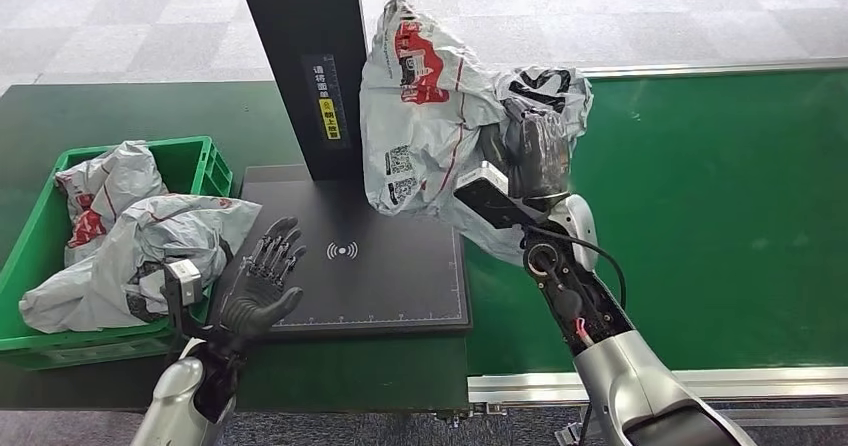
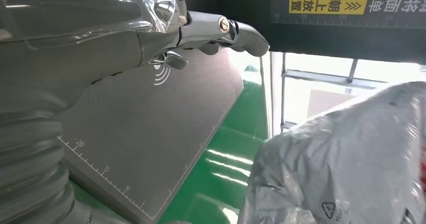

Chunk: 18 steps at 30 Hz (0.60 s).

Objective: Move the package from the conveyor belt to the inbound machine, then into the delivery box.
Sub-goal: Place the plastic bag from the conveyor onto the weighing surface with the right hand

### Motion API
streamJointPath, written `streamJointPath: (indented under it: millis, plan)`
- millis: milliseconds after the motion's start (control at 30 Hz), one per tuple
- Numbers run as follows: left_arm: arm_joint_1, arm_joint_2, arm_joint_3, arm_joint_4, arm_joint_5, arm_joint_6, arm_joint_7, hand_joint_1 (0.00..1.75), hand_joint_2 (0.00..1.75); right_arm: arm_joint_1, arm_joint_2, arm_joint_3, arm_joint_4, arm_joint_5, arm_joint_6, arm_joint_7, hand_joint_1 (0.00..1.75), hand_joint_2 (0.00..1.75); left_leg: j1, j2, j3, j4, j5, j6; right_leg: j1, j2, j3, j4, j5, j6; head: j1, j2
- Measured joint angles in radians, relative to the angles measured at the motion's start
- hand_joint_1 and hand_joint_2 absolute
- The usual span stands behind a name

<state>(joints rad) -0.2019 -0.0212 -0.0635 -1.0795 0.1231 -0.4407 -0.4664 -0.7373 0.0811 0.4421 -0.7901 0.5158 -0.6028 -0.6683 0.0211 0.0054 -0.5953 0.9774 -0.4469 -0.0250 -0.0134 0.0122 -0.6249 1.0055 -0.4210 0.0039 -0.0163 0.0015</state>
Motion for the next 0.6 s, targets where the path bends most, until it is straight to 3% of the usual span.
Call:
streamJointPath:
  millis: [133, 300, 500, 600]
  plan:
    - [-0.004, 0.000, 0.000, 0.004, 0.003, 0.001, -0.008, 0.00, 1.75, 0.000, 0.004, 0.015, -0.006, 0.046, 0.052, 0.050, 1.75, 1.75, 0.000, 0.000, 0.000, 0.000, 0.000, 0.000, 0.000, 0.000, 0.000, 0.000, 0.000, 0.000, 0.000, 0.000]
    - [0.002, 0.006, 0.000, 0.003, 0.003, -0.004, -0.013, 0.00, 1.75, -0.038, 0.015, 0.117, 0.100, 0.195, 0.305, 0.207, 1.75, 1.75, 0.000, -0.002, 0.000, 0.000, 0.000, 0.000, 0.000, -0.001, 0.000, 0.000, 0.000, 0.000, 0.000, 0.000]
    - [0.008, 0.012, 0.000, 0.003, 0.002, -0.006, -0.013, 0.00, 1.75, -0.057, 0.023, 0.190, 0.184, 0.226, 0.376, 0.233, 1.75, 1.75, 0.000, -0.002, -0.001, 0.000, 0.000, 0.000, 0.000, -0.001, 0.000, 0.000, 0.000, 0.000, 0.000, 0.000]
    - [0.008, 0.014, 0.000, 0.003, 0.000, -0.010, -0.012, 0.00, 1.75, -0.078, 0.026, 0.229, 0.224, 0.258, 0.500, 0.253, 1.75, 1.75, 0.000, -0.002, -0.001, 0.000, 0.000, 0.000, 0.000, -0.001, 0.000, 0.000, 0.000, 0.000, 0.000, 0.000]
